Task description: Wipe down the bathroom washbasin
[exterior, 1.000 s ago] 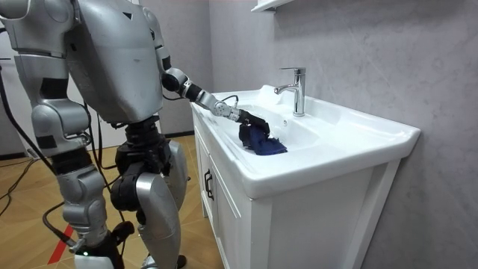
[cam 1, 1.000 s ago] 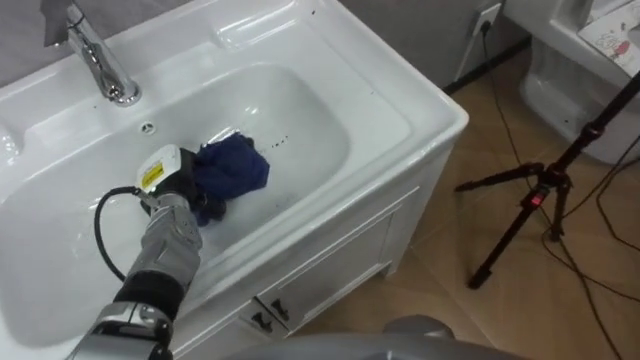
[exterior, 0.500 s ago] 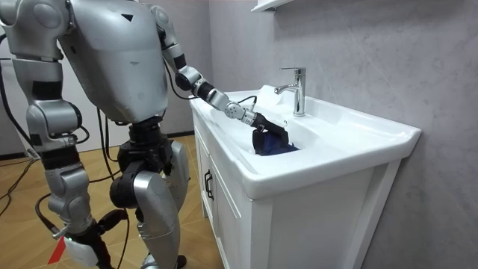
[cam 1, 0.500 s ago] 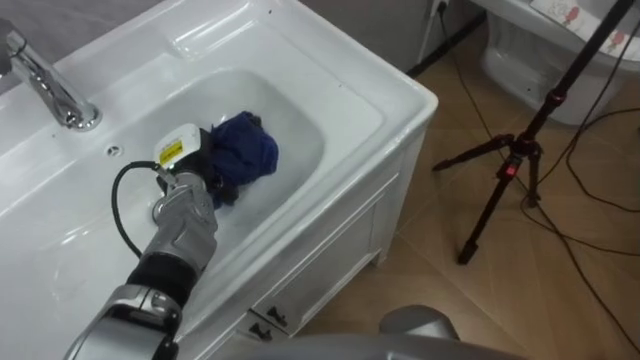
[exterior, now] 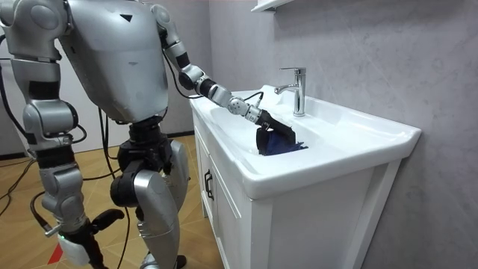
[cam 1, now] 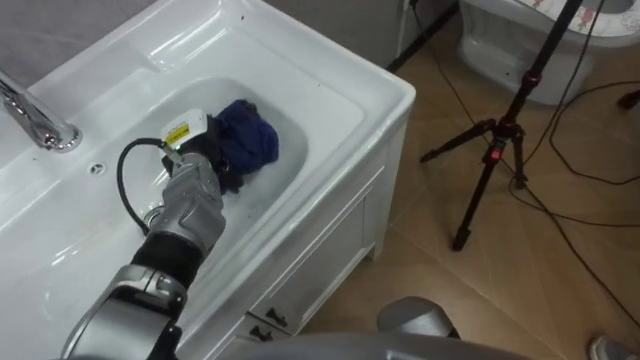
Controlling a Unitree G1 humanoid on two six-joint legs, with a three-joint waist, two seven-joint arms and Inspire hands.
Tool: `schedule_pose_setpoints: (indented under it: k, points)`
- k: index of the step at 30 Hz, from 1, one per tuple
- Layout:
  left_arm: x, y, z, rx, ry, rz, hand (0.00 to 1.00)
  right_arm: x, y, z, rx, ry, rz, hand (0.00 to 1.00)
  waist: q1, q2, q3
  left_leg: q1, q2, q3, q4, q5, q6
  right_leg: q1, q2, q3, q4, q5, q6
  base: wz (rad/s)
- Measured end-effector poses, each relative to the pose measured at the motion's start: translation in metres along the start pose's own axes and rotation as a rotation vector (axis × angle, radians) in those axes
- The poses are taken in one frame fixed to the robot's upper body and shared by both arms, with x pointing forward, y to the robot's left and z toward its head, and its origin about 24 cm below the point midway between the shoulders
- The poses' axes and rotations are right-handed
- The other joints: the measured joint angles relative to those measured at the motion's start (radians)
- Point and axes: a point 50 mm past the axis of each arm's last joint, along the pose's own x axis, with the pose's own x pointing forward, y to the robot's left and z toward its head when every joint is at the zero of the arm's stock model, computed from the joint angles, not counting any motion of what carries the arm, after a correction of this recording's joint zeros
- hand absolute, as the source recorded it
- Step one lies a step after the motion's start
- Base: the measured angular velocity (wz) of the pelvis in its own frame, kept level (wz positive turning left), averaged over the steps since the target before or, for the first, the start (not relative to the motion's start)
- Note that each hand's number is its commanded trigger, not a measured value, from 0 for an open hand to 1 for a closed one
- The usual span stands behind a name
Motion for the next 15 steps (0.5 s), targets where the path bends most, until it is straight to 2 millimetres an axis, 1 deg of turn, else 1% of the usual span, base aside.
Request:
schedule_pose_setpoints:
  k: [1, 6, 9, 15]
  points:
    - [-0.0004, 0.0011, 0.0019, -0.003, -0.008, -0.003, 1.00, 0.0001, 0.0004, 0.0003, 0.001, -0.002, -0.002, 0.00, -0.002, 0.000, 0.0001, -0.003, 0.000, -0.007, 0.001, 0.000, 0.000, 0.001, -0.001, -0.003, -0.001, 0.000, 0.000, 0.17]
    - [-0.0015, 0.0032, 0.0060, -0.011, -0.027, -0.018, 1.00, 0.0001, 0.0004, 0.0004, 0.004, -0.003, -0.007, 0.00, -0.002, 0.000, 0.0013, -0.005, 0.001, -0.014, -0.001, 0.000, 0.000, 0.010, -0.002, -0.005, -0.016, 0.000, 0.000, 0.08]
    - [-0.0012, 0.0045, 0.0071, -0.012, -0.030, -0.017, 1.00, 0.0000, 0.0011, 0.0031, 0.000, -0.009, -0.013, 0.00, -0.002, 0.000, 0.0058, -0.006, 0.001, -0.014, -0.002, -0.001, 0.001, 0.009, -0.002, -0.005, -0.016, 0.000, 0.000, 0.00]
    - [-0.0017, 0.0065, 0.0095, -0.005, -0.040, -0.015, 1.00, -0.0003, 0.0010, 0.0041, -0.004, -0.018, -0.018, 0.00, -0.002, 0.003, 0.0083, -0.015, 0.001, -0.019, -0.002, -0.002, 0.002, 0.007, -0.003, -0.005, -0.039, 0.003, 0.003, 0.02]
